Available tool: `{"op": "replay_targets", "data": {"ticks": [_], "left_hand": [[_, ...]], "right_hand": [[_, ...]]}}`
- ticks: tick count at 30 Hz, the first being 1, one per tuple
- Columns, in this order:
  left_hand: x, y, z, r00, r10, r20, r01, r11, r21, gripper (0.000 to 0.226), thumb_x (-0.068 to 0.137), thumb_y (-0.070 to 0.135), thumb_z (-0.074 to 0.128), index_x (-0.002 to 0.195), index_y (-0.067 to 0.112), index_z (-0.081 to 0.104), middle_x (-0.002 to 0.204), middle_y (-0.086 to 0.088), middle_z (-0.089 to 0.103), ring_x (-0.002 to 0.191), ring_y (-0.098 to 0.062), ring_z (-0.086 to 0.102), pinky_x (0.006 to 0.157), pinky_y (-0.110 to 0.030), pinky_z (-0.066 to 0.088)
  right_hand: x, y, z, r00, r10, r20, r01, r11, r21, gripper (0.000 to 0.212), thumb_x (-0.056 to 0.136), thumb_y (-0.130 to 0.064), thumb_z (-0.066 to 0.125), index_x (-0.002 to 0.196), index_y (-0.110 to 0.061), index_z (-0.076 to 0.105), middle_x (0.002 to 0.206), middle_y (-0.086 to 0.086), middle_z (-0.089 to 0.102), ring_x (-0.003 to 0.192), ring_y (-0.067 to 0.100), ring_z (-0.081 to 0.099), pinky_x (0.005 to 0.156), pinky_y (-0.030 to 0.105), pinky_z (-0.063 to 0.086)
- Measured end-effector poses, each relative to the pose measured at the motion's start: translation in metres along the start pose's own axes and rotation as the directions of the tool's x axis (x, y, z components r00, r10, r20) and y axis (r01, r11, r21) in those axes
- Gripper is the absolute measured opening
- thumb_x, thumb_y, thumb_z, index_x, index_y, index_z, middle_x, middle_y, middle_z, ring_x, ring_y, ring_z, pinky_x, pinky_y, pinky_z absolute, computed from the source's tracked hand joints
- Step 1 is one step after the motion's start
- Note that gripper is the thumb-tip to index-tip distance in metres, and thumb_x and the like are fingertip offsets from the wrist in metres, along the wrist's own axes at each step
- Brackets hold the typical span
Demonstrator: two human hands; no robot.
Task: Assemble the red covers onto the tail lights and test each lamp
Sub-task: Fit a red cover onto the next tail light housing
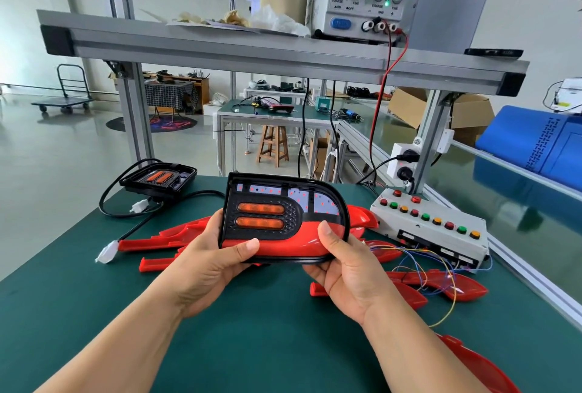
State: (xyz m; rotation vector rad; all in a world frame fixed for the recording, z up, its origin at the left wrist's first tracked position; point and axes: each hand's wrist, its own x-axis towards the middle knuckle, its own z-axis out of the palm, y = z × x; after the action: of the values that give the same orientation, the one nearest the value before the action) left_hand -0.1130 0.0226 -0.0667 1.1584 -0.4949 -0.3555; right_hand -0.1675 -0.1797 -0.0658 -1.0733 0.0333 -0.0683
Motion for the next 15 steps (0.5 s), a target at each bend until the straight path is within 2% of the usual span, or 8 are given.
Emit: {"op": "replay_targets", "data": {"ticks": [4, 10, 13, 15], "left_hand": [[-0.002, 0.003, -0.005, 1.0, 0.0, 0.013, 0.0, 1.0, -0.005, 0.06, 0.078, 0.001, 0.064, 0.134, 0.013, 0.045, 0.128, -0.017, 0.062, 0.119, -0.031, 0.06, 0.099, -0.042, 0.049], [-0.004, 0.004, -0.002, 1.0, -0.009, 0.016, 0.009, 1.0, -0.025, 0.06, 0.079, 0.003, 0.064, 0.135, 0.012, 0.045, 0.129, -0.018, 0.061, 0.119, -0.033, 0.059, 0.099, -0.044, 0.048], [-0.005, 0.002, 0.002, 0.999, -0.039, 0.012, 0.039, 0.999, -0.027, 0.059, 0.08, 0.004, 0.064, 0.135, 0.012, 0.044, 0.128, -0.015, 0.063, 0.119, -0.029, 0.06, 0.099, -0.04, 0.049], [-0.006, -0.002, 0.005, 0.997, -0.071, 0.011, 0.071, 0.997, 0.036, 0.061, 0.08, 0.007, 0.069, 0.135, 0.017, 0.044, 0.127, -0.009, 0.064, 0.118, -0.025, 0.061, 0.098, -0.039, 0.051]], "right_hand": [[0.001, -0.004, -0.007, 0.998, 0.033, 0.063, -0.036, 0.998, 0.057, 0.024, 0.075, -0.028, 0.068, 0.093, -0.015, 0.077, 0.096, 0.012, 0.074, 0.081, 0.021, 0.071, 0.074, 0.033, 0.06], [0.003, -0.006, -0.013, 0.998, 0.018, 0.058, -0.019, 1.0, 0.021, 0.021, 0.073, -0.03, 0.069, 0.086, -0.016, 0.079, 0.09, 0.01, 0.074, 0.077, 0.02, 0.072, 0.068, 0.033, 0.061], [0.004, -0.012, -0.02, 0.998, 0.053, 0.034, -0.051, 0.998, -0.038, 0.028, 0.07, -0.04, 0.07, 0.085, -0.018, 0.08, 0.094, 0.011, 0.075, 0.081, 0.021, 0.073, 0.066, 0.033, 0.06], [0.005, -0.014, -0.021, 0.999, 0.05, -0.006, -0.05, 0.996, -0.068, 0.04, 0.07, -0.052, 0.068, 0.092, -0.02, 0.079, 0.102, 0.011, 0.075, 0.089, 0.024, 0.074, 0.067, 0.037, 0.06]]}}
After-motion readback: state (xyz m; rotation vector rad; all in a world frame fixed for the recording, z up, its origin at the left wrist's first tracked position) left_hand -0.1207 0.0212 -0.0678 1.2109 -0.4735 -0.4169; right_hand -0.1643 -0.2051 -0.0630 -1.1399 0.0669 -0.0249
